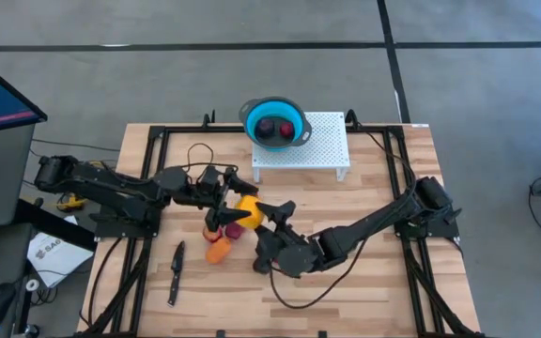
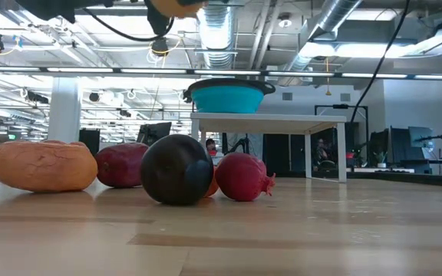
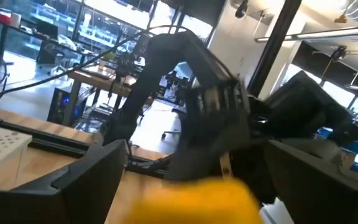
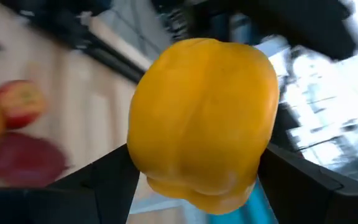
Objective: Pick & Place Fruit
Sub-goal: Put the yellow bell pepper into the blue strainer bowl on the shelf
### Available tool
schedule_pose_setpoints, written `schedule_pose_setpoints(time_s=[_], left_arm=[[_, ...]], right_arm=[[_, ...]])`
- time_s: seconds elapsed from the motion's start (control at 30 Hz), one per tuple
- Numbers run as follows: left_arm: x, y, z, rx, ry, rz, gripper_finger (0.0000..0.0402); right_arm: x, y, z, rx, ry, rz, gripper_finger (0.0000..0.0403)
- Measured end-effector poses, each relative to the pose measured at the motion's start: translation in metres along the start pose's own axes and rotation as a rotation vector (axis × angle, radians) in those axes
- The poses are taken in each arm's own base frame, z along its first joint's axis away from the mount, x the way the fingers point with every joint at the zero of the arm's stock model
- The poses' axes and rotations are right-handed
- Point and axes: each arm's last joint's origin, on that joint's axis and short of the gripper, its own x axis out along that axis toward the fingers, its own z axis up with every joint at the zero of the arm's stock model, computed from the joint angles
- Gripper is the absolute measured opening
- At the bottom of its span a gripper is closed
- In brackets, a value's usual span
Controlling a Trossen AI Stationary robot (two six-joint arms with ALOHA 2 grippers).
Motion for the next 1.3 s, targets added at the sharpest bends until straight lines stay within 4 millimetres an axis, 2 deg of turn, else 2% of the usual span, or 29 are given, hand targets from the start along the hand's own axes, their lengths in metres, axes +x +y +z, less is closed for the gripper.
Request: schedule_pose_setpoints(time_s=[0.17,0.3,0.43,0.57,0.63,0.73,0.8,0.97,1.03,1.13,1.3], left_arm=[[-0.001,0.007,0.003,0.049,-0.012,0.018,0.0380],[-0.001,0.011,0.005,0.217,-0.012,0.039,0.0374],[-0.002,0.015,-0.001,0.379,0.058,0.092,0.0368],[-0.005,0.024,-0.017,0.477,0.230,0.273,0.0360],[-0.009,0.026,-0.027,0.502,0.335,0.364,0.0356],[-0.015,0.028,-0.038,0.483,0.452,0.457,0.0348],[-0.016,0.026,-0.042,0.449,0.480,0.464,0.0343],[-0.015,0.016,-0.046,0.429,0.483,0.425,0.0333],[-0.015,0.014,-0.047,0.430,0.481,0.415,0.0330],[-0.015,0.013,-0.047,0.430,0.477,0.414,0.0326],[-0.015,0.014,-0.046,0.429,0.475,0.415,0.0321]], right_arm=[[0.002,0.008,-0.016,0.114,0.072,0.101,0.0291],[-0.002,0.014,-0.031,0.185,0.165,0.196,0.0291],[-0.013,0.020,-0.054,0.211,0.367,0.375,0.0291],[-0.018,0.002,-0.073,0.207,0.578,0.488,0.0291],[-0.017,-0.018,-0.077,0.230,0.629,0.540,0.0291],[-0.007,-0.067,-0.075,0.368,0.627,0.618,0.0291],[0.010,-0.105,-0.078,0.470,0.621,0.612,0.0291],[0.060,-0.197,-0.096,0.703,0.585,0.456,0.0291],[0.079,-0.225,-0.105,0.802,0.577,0.435,0.0291],[0.114,-0.252,-0.123,0.921,0.583,0.432,0.0291],[0.170,-0.272,-0.159,1.032,0.654,0.437,0.0291]])
